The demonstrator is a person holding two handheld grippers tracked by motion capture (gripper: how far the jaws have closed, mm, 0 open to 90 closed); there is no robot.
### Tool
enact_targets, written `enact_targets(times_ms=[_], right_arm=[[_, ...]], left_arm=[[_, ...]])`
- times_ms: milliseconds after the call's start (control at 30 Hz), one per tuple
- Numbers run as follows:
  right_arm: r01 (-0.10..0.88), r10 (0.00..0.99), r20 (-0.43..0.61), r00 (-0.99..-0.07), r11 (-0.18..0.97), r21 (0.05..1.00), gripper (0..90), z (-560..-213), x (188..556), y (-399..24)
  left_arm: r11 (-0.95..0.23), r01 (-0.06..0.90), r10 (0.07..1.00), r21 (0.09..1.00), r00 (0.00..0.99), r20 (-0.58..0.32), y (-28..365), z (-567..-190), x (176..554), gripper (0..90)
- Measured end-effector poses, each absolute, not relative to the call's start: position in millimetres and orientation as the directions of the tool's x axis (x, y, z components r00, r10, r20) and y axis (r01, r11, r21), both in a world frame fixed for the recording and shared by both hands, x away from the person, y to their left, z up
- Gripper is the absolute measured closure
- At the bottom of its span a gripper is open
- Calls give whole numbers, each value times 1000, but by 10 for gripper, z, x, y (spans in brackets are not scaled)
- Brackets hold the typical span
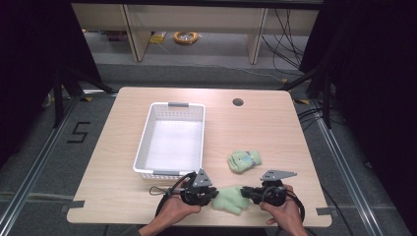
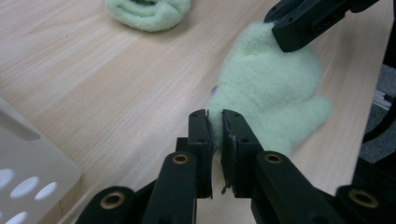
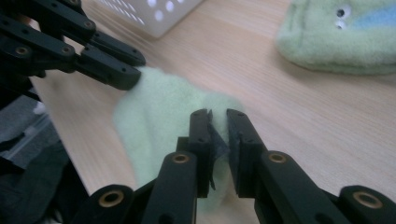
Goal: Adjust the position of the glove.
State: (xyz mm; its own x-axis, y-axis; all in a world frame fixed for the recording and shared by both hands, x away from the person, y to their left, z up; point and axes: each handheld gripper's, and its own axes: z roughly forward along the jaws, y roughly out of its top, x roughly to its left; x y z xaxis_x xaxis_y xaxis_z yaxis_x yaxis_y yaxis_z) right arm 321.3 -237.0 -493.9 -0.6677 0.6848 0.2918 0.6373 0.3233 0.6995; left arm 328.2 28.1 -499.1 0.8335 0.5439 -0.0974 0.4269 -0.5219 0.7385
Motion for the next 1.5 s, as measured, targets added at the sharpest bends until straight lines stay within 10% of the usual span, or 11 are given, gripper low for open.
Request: enact_targets(times_ms=[367,667,1500], right_arm=[[623,716,183,-674,417,662,657,-4971,3222,-2333],[610,726,204,-657,353,709,504,-4869,3265,-2402],[613,840,125,-527,274,742,494,-4748,3921,-2537]], left_arm=[[-520,442,558,731,823,-100,257,-5056,3264,788],[-485,452,568,749,814,-122,382,-4956,3227,596],[-370,552,603,747,755,-259,728,-4914,2939,363]])
